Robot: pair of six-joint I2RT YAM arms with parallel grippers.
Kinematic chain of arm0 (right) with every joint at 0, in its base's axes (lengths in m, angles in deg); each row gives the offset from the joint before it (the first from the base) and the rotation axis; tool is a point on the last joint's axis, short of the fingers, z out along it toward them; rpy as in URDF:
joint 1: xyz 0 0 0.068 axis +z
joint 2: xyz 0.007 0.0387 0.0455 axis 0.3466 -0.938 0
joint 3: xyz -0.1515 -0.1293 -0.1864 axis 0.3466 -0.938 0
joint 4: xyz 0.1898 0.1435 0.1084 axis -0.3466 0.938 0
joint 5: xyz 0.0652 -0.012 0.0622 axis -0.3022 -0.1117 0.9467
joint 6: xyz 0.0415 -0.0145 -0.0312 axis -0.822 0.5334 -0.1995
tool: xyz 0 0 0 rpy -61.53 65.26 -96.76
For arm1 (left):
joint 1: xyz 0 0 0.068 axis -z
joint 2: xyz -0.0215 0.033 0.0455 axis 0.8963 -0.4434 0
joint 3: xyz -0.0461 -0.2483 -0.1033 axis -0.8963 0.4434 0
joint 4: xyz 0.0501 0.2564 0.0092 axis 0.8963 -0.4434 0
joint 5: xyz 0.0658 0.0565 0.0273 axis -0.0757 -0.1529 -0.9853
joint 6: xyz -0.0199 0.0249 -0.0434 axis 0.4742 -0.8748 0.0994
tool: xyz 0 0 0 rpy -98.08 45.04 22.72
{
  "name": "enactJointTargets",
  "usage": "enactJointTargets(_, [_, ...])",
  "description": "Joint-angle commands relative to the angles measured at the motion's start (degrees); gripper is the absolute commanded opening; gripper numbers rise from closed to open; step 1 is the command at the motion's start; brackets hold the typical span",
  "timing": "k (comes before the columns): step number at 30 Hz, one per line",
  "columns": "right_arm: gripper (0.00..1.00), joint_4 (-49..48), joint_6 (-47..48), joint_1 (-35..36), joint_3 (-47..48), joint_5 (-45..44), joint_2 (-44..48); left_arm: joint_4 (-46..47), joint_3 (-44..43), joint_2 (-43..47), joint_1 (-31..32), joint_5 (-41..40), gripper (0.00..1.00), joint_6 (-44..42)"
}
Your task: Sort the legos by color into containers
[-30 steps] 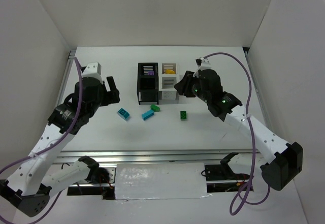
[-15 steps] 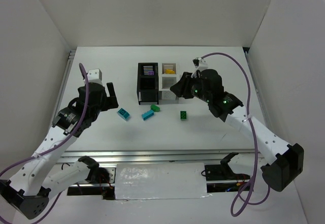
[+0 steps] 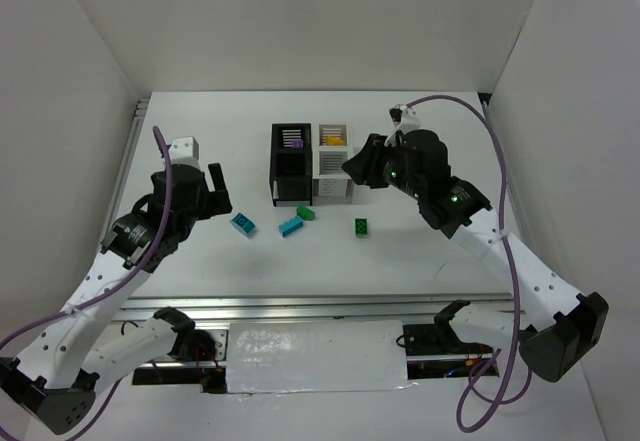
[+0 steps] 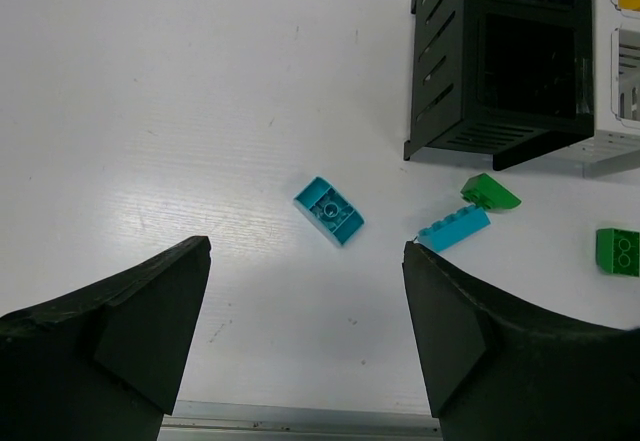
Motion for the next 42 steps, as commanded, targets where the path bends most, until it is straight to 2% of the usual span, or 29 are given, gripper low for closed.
enactJointTargets(1, [0.0,4.1,1.9,-0.3,6.0,-5.6,-1.6,0.9,-0.6,0.4,-0.3,-2.3,0.91,-0.3])
enactJointTargets(4, [0.0,5.5,2.2,-0.3,8.0,-7.3,-3.5,0.5,-0.8,0.5,-0.9,-2.9,0.97,0.0])
enactJointTargets(9, [0.0,6.1,3.0,-0.3,11.1,-6.9,-6.5,1.1,-0.6,0.5,-3.2,-0.5,0.99,-0.2])
enactJointTargets(19, [0.0,2.1,3.3,-0.3,11.0,-4.4,-10.1,1.7,-0.2,-1.6,-5.9,2.1,1.0,-1.6])
enactJointTargets(29, [0.01,4.7,3.2,-0.3,16.4,-13.0,-19.1,3.4,0.8,-1.6,-9.4,7.6,1.0,-2.9])
enactJointTargets(37, [0.01,6.9,3.8,0.3,22.5,-15.1,-28.7,3.3,0.9,-1.8,-9.7,7.8,1.0,-3.1])
enactJointTargets(42, [0.04,5.7,4.1,0.6,22.7,-15.5,-31.0,3.4,1.1,-1.8,-9.9,8.1,1.0,-3.3])
